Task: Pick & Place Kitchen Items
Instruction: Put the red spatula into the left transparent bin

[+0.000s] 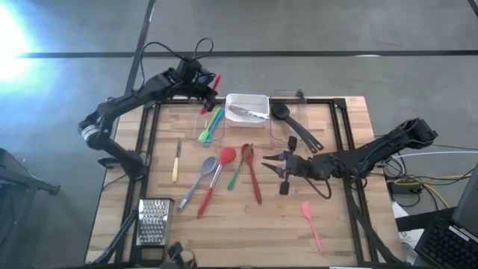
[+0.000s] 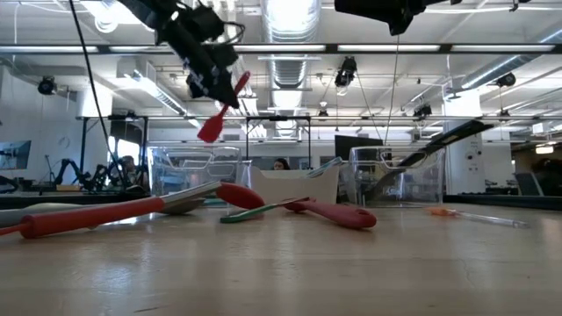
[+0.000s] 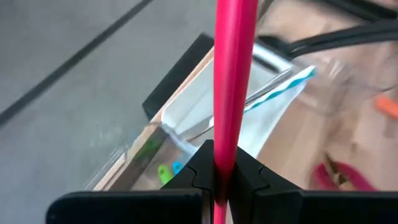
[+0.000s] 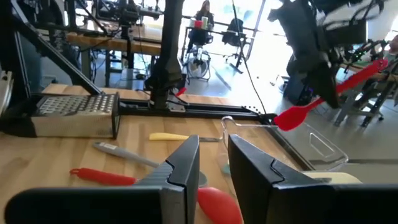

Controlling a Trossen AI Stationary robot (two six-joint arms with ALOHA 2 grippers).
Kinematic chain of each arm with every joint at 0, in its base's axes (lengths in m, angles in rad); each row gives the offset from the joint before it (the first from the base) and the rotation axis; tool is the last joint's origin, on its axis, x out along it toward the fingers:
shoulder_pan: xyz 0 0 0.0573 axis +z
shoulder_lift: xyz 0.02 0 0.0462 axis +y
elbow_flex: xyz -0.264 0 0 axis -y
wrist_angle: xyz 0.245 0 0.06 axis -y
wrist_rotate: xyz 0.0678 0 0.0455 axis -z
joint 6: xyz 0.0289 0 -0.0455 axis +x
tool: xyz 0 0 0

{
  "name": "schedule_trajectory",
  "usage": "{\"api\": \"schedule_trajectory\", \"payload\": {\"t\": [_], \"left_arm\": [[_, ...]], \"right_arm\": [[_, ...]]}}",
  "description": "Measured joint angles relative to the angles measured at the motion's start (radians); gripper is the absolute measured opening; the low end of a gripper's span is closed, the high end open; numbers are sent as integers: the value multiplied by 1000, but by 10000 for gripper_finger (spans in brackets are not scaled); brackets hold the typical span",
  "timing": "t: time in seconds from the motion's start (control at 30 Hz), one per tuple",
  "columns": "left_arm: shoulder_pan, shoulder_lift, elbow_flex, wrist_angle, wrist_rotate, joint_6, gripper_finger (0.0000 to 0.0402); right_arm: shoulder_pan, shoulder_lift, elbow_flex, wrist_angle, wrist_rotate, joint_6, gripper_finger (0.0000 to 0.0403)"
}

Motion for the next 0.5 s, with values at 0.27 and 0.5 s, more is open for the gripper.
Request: {"api": "schedule_trajectory", "payload": {"t": [0.27,0.5], "left_arm": [[37,137,11,-73,3,19,20],[36,245,42,-150,4,3,20]], "right_arm": [[-4,0,0,-17,0,-3,72],[-8,0,0,-39,0,17,83]]}}
